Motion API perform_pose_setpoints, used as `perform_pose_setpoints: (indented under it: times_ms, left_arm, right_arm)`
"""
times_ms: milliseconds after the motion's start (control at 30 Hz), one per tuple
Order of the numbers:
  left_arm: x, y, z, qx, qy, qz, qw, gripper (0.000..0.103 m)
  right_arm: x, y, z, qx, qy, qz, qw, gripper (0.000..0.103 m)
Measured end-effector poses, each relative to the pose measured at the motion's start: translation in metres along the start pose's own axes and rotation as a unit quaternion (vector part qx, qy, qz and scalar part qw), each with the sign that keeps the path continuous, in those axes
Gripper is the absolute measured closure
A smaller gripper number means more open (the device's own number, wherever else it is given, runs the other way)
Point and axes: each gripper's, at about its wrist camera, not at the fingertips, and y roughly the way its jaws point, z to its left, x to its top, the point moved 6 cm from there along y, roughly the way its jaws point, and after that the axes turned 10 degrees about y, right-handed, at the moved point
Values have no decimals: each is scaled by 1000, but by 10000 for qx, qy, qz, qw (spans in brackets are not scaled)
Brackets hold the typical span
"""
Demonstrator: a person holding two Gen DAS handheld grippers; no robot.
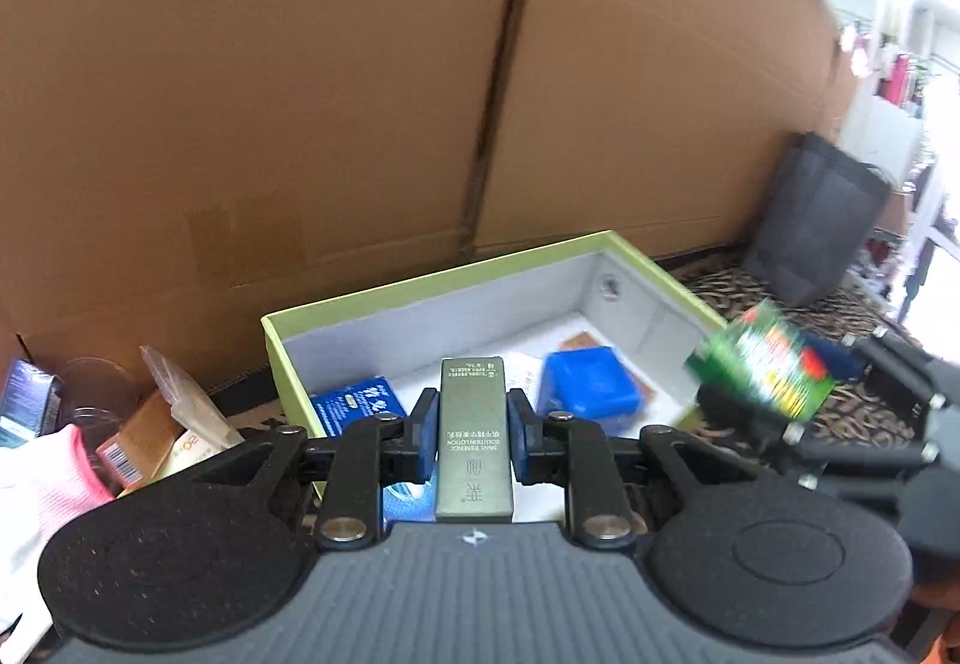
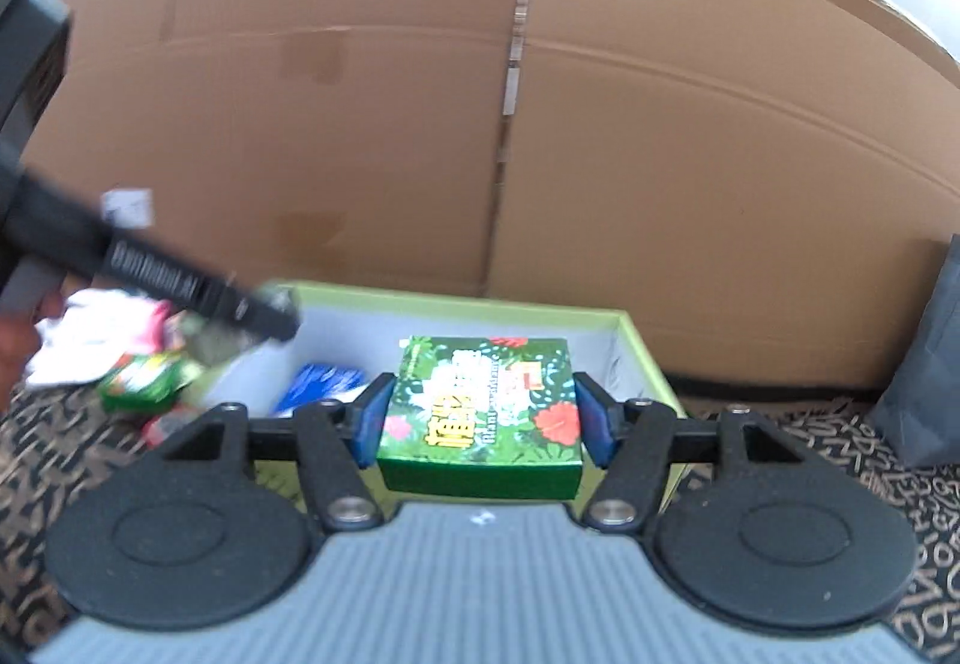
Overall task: Organize objects
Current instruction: 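Lower both held boxes into the green shoebox and open both tools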
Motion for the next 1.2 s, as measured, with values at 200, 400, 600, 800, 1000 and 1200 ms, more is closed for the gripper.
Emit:
perform_pose_setpoints:
  times_ms: [200, 400, 600, 800, 1000, 1200]
  left_arm:
    - [2, 39, 14, 286, -62, 215, 9993, 80]
    - [6, 54, 19, 305, 90, 214, 9993, 80]
    - [3, 32, 23, 268, -365, -427, 9981, 3]
    - [-2, 8, 14, 437, -132, -574, 9973, 3]
    - [-8, -13, 10, 469, -65, -631, 9969, 3]
    - [-22, -51, 11, 451, -162, -814, 9955, 3]
  right_arm:
    - [14, 65, -24, -169, 261, 279, 9991, 42]
    - [15, 103, -37, -241, 345, 435, 9982, 40]
    - [12, 90, -30, -238, 3, -71, 9997, 0]
    - [-3, 54, -21, -65, -176, -179, 9997, 0]
    - [-4, 29, -15, 20, -75, -174, 9998, 0]
    - [5, -10, 2, 286, -107, -483, 9984, 0]
